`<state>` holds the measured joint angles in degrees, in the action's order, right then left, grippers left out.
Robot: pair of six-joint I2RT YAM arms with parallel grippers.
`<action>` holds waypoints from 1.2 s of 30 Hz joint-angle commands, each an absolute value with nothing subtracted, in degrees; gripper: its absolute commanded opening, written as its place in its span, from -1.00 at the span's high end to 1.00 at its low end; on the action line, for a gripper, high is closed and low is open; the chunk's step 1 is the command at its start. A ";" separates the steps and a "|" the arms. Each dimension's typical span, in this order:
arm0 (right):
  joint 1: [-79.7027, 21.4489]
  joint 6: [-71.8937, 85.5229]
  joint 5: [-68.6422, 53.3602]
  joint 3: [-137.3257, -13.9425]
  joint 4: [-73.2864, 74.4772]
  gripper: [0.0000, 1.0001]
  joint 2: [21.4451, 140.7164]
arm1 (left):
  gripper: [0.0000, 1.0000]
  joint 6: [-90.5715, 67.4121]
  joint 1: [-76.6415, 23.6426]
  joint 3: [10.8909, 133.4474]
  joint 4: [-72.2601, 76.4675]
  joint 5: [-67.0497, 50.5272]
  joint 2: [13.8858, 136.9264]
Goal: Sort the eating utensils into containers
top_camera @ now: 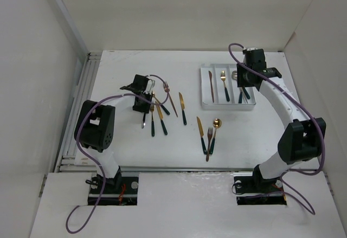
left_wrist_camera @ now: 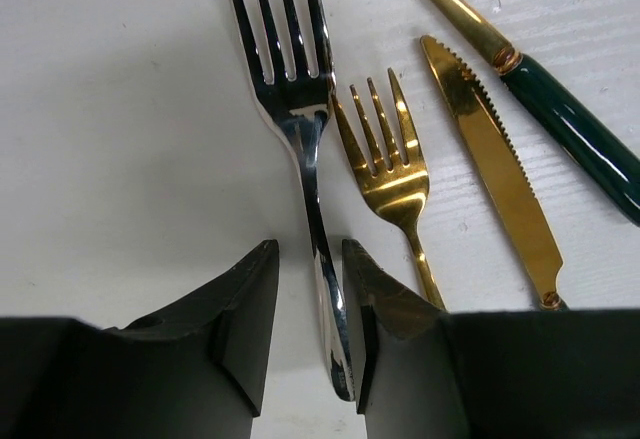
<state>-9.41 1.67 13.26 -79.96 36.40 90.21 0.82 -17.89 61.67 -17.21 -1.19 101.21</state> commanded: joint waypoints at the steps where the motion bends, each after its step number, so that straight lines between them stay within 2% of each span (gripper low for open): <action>1: -9.23 0.97 14.59 -79.63 34.37 0.01 87.28 | 0.43 1.58 -17.67 61.87 -17.75 -1.23 103.89; 4: -9.23 0.97 14.59 -79.10 33.84 0.01 86.75 | 0.48 2.11 -17.67 60.56 -17.14 -4.20 103.89; 8: -9.23 1.58 14.06 -79.10 33.84 0.01 86.75 | 0.94 -0.09 -17.67 60.56 -16.44 -5.71 104.41; 9: -9.23 1.58 14.06 -79.10 33.84 0.01 86.75 | 1.00 -0.09 -17.67 60.56 -15.91 -5.71 104.41; 15: -9.75 1.58 14.06 -79.62 34.89 0.01 86.22 | 1.00 -2.28 -13.89 60.03 -15.38 -7.12 103.89; 21: -16.42 3.77 13.01 -79.01 31.92 -0.01 82.62 | 1.00 -2.20 -12.04 65.03 -14.68 -7.12 94.68; 28: -35.48 7.21 8.09 -76.46 11.28 -0.13 79.72 | 1.00 -2.98 -12.04 76.02 -17.92 -10.63 87.73; 30: -40.77 7.82 4.76 -78.48 7.57 -0.18 81.73 | 1.00 -3.60 -12.04 77.43 -17.93 -11.16 86.23; 36: -45.70 14.32 -7.01 -90.24 3.09 -0.41 94.29 | 1.00 -8.08 -14.59 76.30 -14.25 -11.16 78.76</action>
